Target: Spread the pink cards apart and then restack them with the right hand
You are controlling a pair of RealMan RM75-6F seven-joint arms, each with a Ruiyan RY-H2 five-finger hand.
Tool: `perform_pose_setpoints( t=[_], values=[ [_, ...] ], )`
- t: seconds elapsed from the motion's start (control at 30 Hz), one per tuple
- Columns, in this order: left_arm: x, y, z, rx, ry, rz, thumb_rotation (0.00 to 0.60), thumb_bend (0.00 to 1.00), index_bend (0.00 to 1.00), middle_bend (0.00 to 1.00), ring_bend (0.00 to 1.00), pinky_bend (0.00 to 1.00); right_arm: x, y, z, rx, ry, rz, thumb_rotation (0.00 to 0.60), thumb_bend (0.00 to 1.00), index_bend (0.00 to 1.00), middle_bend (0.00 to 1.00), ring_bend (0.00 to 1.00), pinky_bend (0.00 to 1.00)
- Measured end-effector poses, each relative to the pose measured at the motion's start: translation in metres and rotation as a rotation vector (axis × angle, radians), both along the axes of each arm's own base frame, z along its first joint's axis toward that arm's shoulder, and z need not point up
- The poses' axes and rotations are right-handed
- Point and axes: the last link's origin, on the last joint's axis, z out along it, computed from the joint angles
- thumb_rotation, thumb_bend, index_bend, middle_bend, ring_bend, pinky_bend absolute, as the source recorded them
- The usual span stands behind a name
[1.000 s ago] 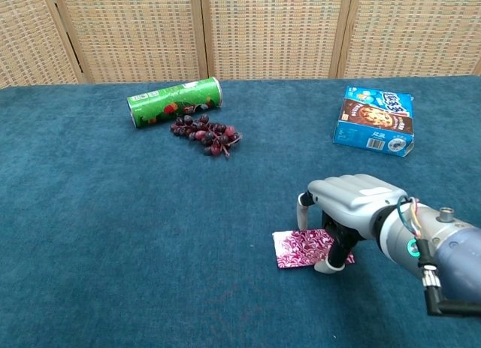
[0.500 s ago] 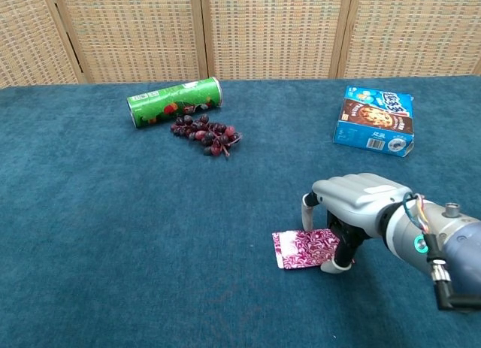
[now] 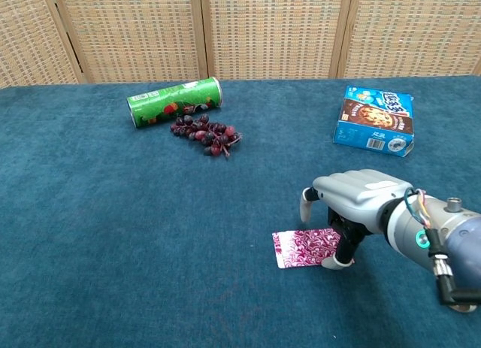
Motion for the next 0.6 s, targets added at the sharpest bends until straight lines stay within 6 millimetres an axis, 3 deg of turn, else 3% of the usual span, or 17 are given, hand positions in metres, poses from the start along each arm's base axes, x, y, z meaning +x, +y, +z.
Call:
perform_pose_setpoints(
  t=[0.3,0.43,0.53,0.6],
  values=[
    [0.0,0.0,0.0,0.001,0.0,0.001,0.6,0.05,0.0,0.0,0.0,0.0,0.004,-0.001,0.005,-0.009,-0.018,0.006,0.6,0.41,0.29,0.86,0.84,1.0],
    [0.0,0.0,0.0,0.0,-0.005,0.002,0.6,0.05,0.0,0.0,0.0,0.0,0.008,-0.003,0.018,-0.035,-0.054,0.015,0.6,0.41,0.29,0.84,0.84,1.0],
    [0.0,0.0,0.0,-0.001,-0.007,0.001,0.6,0.05,0.0,0.0,0.0,0.0,0.011,-0.006,0.035,-0.078,-0.102,0.051,0.6,0.41,0.29,0.75,0.79,1.0],
    [0.0,0.0,0.0,-0.001,-0.008,0.001,0.6,0.05,0.0,0.0,0.0,0.0,0.01,-0.009,0.048,-0.127,-0.137,0.092,0.6,0.41,0.29,0.64,0.67,0.91]
  ],
)
